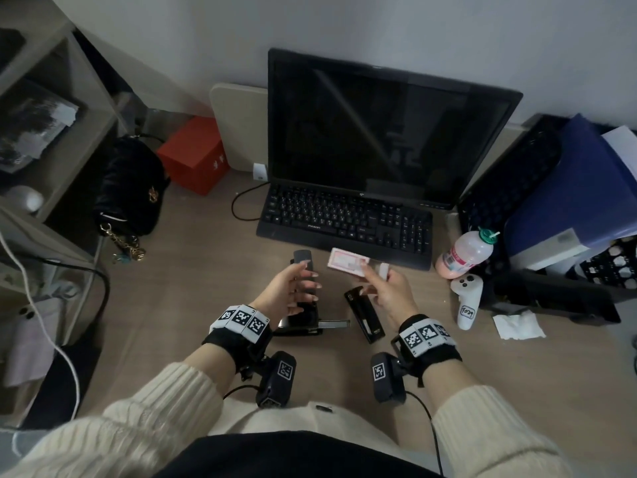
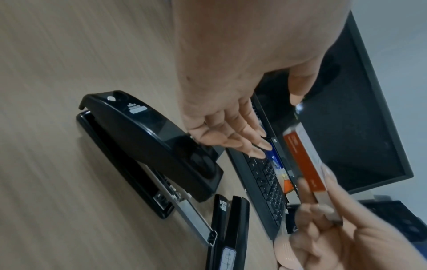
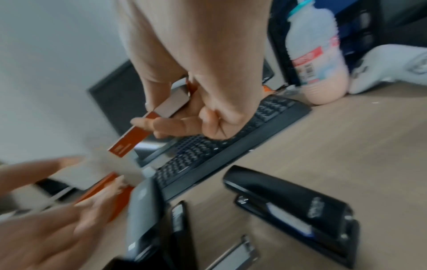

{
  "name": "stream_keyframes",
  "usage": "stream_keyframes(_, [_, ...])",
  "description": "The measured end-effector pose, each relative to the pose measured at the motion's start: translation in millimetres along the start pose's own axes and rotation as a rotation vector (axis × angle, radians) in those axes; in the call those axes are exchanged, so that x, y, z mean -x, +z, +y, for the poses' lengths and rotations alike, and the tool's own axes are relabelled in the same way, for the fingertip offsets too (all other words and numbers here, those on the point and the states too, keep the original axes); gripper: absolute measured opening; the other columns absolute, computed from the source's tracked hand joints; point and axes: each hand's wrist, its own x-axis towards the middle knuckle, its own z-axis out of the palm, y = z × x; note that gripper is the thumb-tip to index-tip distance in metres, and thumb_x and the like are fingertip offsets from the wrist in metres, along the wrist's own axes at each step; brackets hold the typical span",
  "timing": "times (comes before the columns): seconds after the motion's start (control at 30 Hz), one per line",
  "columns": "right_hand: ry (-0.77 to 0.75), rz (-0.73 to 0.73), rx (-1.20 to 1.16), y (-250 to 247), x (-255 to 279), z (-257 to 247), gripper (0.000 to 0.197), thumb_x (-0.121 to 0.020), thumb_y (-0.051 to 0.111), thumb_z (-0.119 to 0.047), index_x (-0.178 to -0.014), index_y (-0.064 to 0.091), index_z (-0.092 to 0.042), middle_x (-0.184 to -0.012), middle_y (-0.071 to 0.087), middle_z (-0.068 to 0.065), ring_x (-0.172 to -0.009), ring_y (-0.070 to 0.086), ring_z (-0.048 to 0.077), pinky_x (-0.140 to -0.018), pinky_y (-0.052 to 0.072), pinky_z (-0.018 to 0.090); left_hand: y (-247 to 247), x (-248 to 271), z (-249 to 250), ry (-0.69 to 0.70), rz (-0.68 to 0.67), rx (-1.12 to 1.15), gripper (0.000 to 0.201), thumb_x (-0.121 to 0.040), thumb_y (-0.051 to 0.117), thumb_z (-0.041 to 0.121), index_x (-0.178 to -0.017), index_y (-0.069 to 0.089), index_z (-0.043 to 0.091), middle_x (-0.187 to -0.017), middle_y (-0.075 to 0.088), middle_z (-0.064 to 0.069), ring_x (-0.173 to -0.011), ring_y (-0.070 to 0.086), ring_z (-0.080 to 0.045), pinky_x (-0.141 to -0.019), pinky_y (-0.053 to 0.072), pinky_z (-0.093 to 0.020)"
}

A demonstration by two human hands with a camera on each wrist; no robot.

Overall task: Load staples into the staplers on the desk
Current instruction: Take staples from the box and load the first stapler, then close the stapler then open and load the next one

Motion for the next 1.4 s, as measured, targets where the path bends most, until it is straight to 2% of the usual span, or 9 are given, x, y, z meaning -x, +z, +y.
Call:
stream_keyframes(0.1, [0.021, 0.161, 0.026, -20, -14, 10, 0.027, -0.089, 0.065, -0.036, -0.100, 0.068, -0.011, -0.097, 0.072, 0.003, -0.075, 0.063, 0.012, -0.058, 0.045, 0.018, -6, -4, 0, 0.025, 0.033, -0.040, 0.028, -0.098, 0.045, 0.041, -0.094, 0.062, 0.019, -0.083, 0.065, 0.004, -0.074, 0.058, -0.014, -0.070, 0.038, -0.030])
stream_keyframes(0.23, [0.037, 0.287, 0.005, -34, -30, 27, 0.020, -0.091, 0.064, -0.020, -0.103, 0.067, -0.004, -0.104, 0.071, 0.014, -0.073, 0.064, 0.012, -0.054, 0.052, 0.017, -6, -10, -4, 0.025, 0.066, -0.072, 0.025, -0.098, 0.044, 0.036, -0.096, 0.062, 0.018, -0.079, 0.066, 0.005, -0.070, 0.058, -0.012, -0.066, 0.037, -0.028])
stream_keyframes(0.6, [0.261, 0.344, -0.012, -45, -38, 65, 0.028, -0.093, 0.061, -0.017, -0.110, 0.064, 0.005, -0.094, 0.066, 0.015, -0.051, 0.061, 0.003, -0.042, 0.045, 0.008, -17, -17, -8, 0.021, 0.174, 0.037, 0.020, -0.096, 0.045, 0.030, -0.092, 0.064, 0.023, -0.070, 0.067, 0.010, -0.061, 0.058, -0.008, -0.065, 0.035, -0.028])
stream_keyframes(0.9, [0.410, 0.308, 0.112, -44, -45, 76, 0.035, -0.091, 0.063, -0.031, -0.112, 0.064, -0.003, -0.082, 0.064, 0.008, -0.071, 0.060, 0.015, -0.061, 0.051, 0.024, -21, -19, -8, 0.039, 0.213, 0.070, 0.024, -0.099, 0.042, 0.030, -0.093, 0.064, 0.022, -0.062, 0.068, 0.011, -0.066, 0.055, -0.011, -0.062, 0.034, -0.027])
stream_keyframes(1.07, [0.415, 0.307, 0.154, -41, -39, 70, 0.036, -0.093, 0.061, -0.030, -0.111, 0.062, 0.001, -0.112, 0.065, 0.023, -0.099, 0.065, 0.034, -0.086, 0.055, 0.043, -28, -19, -9, 0.070, 0.222, -0.010, 0.025, -0.098, 0.047, 0.029, -0.107, 0.066, 0.016, -0.069, 0.069, 0.008, -0.064, 0.058, -0.010, -0.059, 0.037, -0.025])
stream_keyframes(1.13, [0.412, 0.313, 0.134, -42, -36, 69, 0.037, -0.092, 0.062, -0.029, -0.113, 0.061, 0.002, -0.116, 0.065, 0.023, -0.106, 0.064, 0.037, -0.084, 0.055, 0.042, -30, -19, -8, 0.105, 0.233, -0.078, 0.028, -0.097, 0.050, 0.028, -0.114, 0.064, 0.012, -0.075, 0.069, 0.005, -0.063, 0.060, -0.010, -0.056, 0.038, -0.024])
stream_keyframes(1.27, [0.362, 0.313, 0.176, -42, -28, 63, 0.033, -0.092, 0.062, -0.026, -0.099, 0.063, 0.006, -0.095, 0.064, 0.026, -0.082, 0.066, 0.036, -0.076, 0.058, 0.037, -30, -14, -2, 0.177, 0.254, -0.178, 0.026, -0.099, 0.050, 0.023, -0.116, 0.061, 0.007, -0.077, 0.067, 0.002, -0.065, 0.061, -0.011, -0.054, 0.039, -0.023])
stream_keyframes(1.33, [0.305, 0.348, 0.252, -42, -26, 62, 0.031, -0.092, 0.063, -0.027, -0.079, 0.060, 0.001, -0.089, 0.064, 0.026, -0.069, 0.063, 0.034, -0.055, 0.056, 0.025, -29, -13, -1, 0.210, 0.255, -0.207, 0.024, -0.099, 0.049, 0.020, -0.114, 0.060, 0.005, -0.076, 0.066, 0.001, -0.065, 0.062, -0.012, -0.055, 0.040, -0.023])
stream_keyframes(1.4, [0.235, 0.398, 0.321, -42, -25, 63, 0.036, -0.090, 0.063, -0.031, -0.085, 0.059, 0.005, -0.082, 0.060, 0.017, -0.069, 0.058, 0.028, -0.057, 0.049, 0.027, -28, -10, -1, 0.250, 0.249, -0.266, 0.020, -0.099, 0.050, 0.018, -0.111, 0.060, 0.005, -0.077, 0.066, 0.001, -0.066, 0.062, -0.011, -0.056, 0.041, -0.023])
